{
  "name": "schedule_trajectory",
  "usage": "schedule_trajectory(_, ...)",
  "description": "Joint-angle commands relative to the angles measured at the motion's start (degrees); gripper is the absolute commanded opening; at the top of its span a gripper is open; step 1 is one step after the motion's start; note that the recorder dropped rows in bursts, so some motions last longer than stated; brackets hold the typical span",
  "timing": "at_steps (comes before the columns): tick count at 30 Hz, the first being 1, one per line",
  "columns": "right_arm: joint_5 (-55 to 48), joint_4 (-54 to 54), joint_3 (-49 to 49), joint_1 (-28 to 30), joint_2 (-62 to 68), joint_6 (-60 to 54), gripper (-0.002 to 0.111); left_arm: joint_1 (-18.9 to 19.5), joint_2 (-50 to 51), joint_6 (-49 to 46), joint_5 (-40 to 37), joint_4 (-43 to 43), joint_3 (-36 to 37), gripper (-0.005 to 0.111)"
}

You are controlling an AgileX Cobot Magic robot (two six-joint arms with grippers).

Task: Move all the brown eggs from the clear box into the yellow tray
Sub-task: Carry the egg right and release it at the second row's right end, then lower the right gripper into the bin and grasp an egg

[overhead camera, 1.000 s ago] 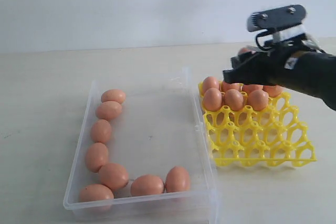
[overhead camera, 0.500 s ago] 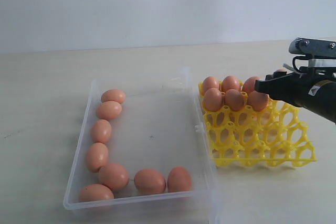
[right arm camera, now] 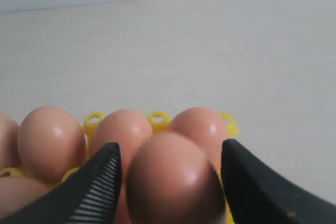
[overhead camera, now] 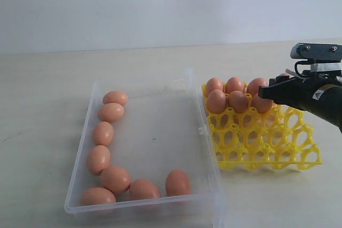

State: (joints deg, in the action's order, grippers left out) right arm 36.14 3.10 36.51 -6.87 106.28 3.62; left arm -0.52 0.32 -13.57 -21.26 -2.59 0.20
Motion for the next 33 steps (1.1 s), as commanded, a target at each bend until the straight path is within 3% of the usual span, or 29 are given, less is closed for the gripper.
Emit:
schedule_trajectory(1, 1.3, -0.3, -0.1, 0.3, 0.2, -0.6, 0.061, -0.1, -0.3, 0.0, 0.4, -0.3, -0.2, 0.000)
schedule_trajectory(5, -1.3, -0.3, -0.1, 0.3, -3.1, -0.8, 0.054, -0.1, -0.3, 0.0, 0.4, -0.3, -0.2, 0.000)
schedule_trajectory(7, -4.4, -0.6, 0.1, 0.2, -7.3, -2.2, 0.038, -0.1, -0.3, 0.0, 0.4, -0.3, -0.2, 0.000)
schedule_trajectory(10, -14.0, -3.6, 3.3, -1.0, -13.9, -2.2, 0.007, -0.1, -0.3, 0.0, 0.4, -0.3, -0.2, 0.000)
schedule_trajectory(12, -28.1, -5.9, 10.6, -4.8, -18.5, -2.1, 0.000, -0.1, -0.3, 0.0, 0.4, -0.3, -0.2, 0.000)
schedule_trajectory(14, -43.8, -8.6, 19.3, -10.6, -19.3, -2.3, 0.000, -0.1, -0.3, 0.0, 0.4, -0.3, -0.2, 0.000)
schedule_trajectory(17, -59.0, -7.3, 29.9, -19.1, -15.7, -5.4, 0.000, -0.1, -0.3, 0.0, 0.4, -0.3, -0.2, 0.000)
schedule_trajectory(20, -71.3, 6.1, 39.6, -27.3, -8.1, -10.3, 0.000, -0.1, -0.3, 0.0, 0.4, -0.3, -0.2, 0.000)
schedule_trajectory(22, -81.1, 14.0, 44.2, -30.9, -2.8, -19.5, 0.007, -0.1, -0.3, 0.0, 0.4, -0.3, -0.2, 0.000)
schedule_trajectory(27, -97.5, 19.4, 54.8, -36.5, 10.4, -22.7, 0.057, -0.1, -0.3, 0.0, 0.4, -0.3, -0.2, 0.000)
schedule_trajectory(33, -100.6, 19.0, 60.0, -38.7, 16.1, -21.8, 0.061, -0.1, -0.3, 0.0, 0.4, -0.3, -0.2, 0.000)
